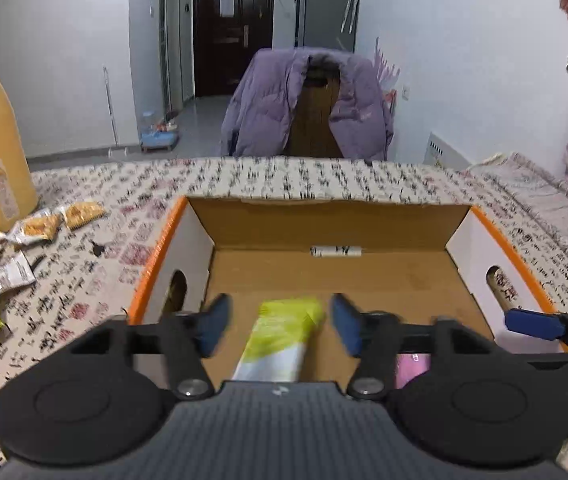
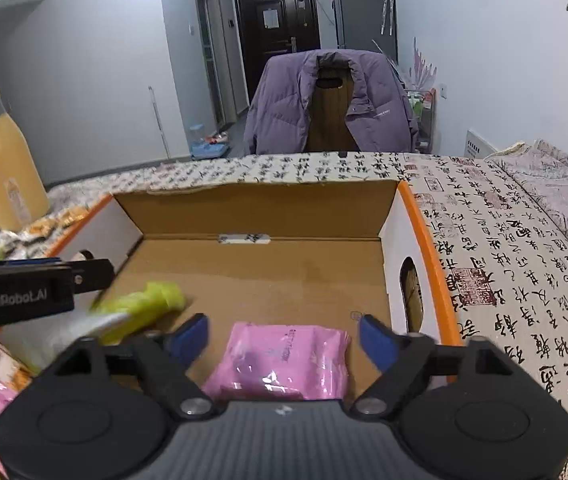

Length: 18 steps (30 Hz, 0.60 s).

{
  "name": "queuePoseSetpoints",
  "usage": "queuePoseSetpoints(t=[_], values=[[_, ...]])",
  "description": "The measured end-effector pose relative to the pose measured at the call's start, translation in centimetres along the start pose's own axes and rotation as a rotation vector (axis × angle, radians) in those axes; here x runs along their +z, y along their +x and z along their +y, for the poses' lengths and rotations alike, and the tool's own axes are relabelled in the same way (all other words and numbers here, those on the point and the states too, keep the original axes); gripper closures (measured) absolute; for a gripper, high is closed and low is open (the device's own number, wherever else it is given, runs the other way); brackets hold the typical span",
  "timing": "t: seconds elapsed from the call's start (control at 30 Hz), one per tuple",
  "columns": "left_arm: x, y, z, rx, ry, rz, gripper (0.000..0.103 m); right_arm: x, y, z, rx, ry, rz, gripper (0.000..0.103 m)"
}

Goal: Organize snacks
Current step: 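Carry both snacks into the orange box and open both tools, then move the left tool back to the pile over the orange biscuit stick pack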

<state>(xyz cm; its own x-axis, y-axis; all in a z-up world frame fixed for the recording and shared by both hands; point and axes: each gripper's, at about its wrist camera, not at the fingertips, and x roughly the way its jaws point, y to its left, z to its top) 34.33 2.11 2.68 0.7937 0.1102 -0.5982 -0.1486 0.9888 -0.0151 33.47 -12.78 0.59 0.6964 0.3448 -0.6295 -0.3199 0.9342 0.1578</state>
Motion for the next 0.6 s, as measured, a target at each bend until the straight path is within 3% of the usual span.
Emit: queuePoseSetpoints(t=[0.07,0.17,0.6], values=[[0.0,-1.0,0.2,-0.010,0.001,-0.035,0.016,-0.1,-0.7,0.1,-0.008,-0.008,-0.018,0.004],[0.0,-2.7,0.6,-0.022,-0.009,-0.080,0.000,-0.3,-2.1,0.2,-0.013,-0.017,-0.047,0.000],[-3.0,-12.4,2.4,-0.088,-0.039,-0.244,0.000,-3.4,-11.6,0.4,0.050,-0.022,-0.197,0.000]])
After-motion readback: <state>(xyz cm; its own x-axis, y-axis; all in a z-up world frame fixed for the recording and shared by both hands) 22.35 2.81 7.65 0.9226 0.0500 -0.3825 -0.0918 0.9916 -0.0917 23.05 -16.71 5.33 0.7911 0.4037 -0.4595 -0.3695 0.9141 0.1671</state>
